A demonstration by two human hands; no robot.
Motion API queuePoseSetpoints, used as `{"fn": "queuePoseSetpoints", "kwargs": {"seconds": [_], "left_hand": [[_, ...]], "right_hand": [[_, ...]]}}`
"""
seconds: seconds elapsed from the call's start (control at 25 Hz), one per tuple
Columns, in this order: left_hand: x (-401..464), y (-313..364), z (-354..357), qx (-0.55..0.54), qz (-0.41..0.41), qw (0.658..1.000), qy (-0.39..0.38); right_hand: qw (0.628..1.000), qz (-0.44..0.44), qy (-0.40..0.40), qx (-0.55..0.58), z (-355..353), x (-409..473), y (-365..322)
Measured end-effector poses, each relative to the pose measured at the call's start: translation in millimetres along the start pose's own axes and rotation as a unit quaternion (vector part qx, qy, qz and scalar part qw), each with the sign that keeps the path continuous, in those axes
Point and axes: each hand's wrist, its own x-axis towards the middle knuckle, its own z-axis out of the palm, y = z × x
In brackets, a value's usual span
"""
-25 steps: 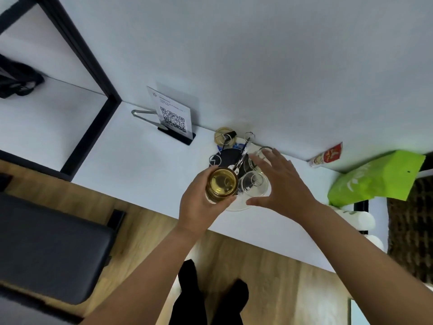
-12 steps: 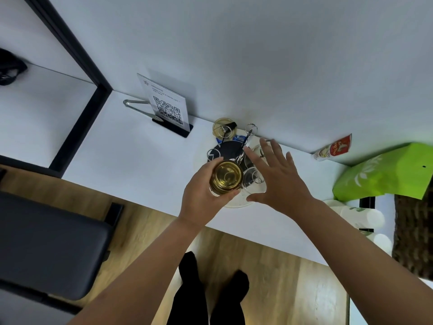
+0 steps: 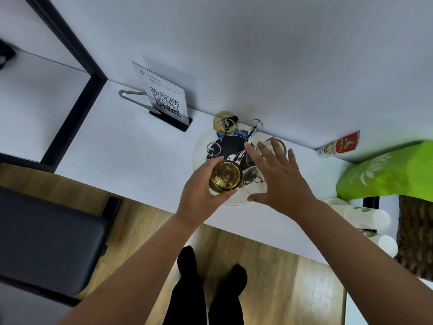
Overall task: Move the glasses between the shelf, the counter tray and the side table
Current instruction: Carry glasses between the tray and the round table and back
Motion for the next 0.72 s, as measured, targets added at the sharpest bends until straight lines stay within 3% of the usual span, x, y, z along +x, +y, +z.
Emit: {"fn": "queuePoseSetpoints", "kwargs": {"seconds": [0.72], "left_hand": [[25,-35,5,0.008,0.007,0.998,-0.064]], "right_hand": [[0.998,0.003,0.067,0.011,12,-4,-18]]}}
